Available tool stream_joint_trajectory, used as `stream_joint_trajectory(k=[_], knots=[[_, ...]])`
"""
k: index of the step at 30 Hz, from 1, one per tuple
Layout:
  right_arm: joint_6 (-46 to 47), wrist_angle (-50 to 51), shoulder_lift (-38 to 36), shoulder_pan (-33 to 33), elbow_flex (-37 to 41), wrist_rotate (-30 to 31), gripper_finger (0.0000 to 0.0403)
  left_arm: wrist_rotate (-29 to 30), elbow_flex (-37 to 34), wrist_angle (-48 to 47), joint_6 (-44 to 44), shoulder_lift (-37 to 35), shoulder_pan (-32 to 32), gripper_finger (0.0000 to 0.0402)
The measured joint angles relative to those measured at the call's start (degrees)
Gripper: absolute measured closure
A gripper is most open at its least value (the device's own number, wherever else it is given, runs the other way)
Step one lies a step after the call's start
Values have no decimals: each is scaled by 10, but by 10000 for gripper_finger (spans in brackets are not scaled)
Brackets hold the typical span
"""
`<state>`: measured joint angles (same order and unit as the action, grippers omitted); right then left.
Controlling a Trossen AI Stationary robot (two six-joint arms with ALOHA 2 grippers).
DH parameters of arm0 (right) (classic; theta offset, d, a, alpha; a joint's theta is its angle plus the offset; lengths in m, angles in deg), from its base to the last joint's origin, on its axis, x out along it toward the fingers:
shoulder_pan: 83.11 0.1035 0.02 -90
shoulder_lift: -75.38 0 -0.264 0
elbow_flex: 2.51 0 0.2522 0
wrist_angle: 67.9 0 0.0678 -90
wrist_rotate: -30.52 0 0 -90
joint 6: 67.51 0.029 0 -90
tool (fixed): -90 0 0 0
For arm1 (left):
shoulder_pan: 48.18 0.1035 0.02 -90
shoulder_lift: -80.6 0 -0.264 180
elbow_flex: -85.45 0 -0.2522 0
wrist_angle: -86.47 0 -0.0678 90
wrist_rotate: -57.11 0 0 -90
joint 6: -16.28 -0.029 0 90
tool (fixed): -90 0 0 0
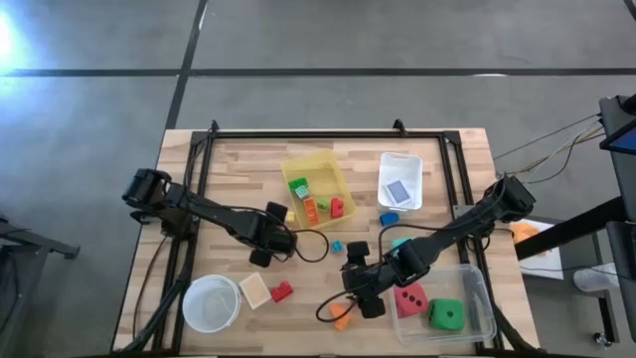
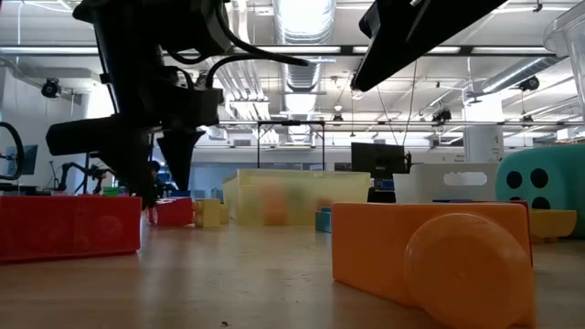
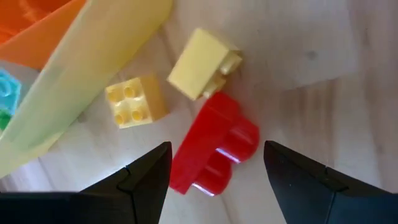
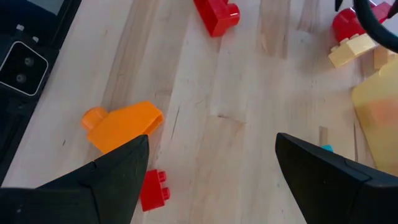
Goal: Pick & Place Toys
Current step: Put the red game piece into the yellow bin
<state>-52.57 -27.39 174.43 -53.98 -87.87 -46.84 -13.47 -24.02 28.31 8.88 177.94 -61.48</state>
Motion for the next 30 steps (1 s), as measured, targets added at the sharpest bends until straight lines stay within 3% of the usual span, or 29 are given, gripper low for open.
stream_joint_trajectory(k=[4,30], knots=[[0,0,0,0,0,0,60,-28,0,1,-21,0,0,144],[-1,0,0,0,0,-2,60,-32,-63,90,-133,-1,18,144]])
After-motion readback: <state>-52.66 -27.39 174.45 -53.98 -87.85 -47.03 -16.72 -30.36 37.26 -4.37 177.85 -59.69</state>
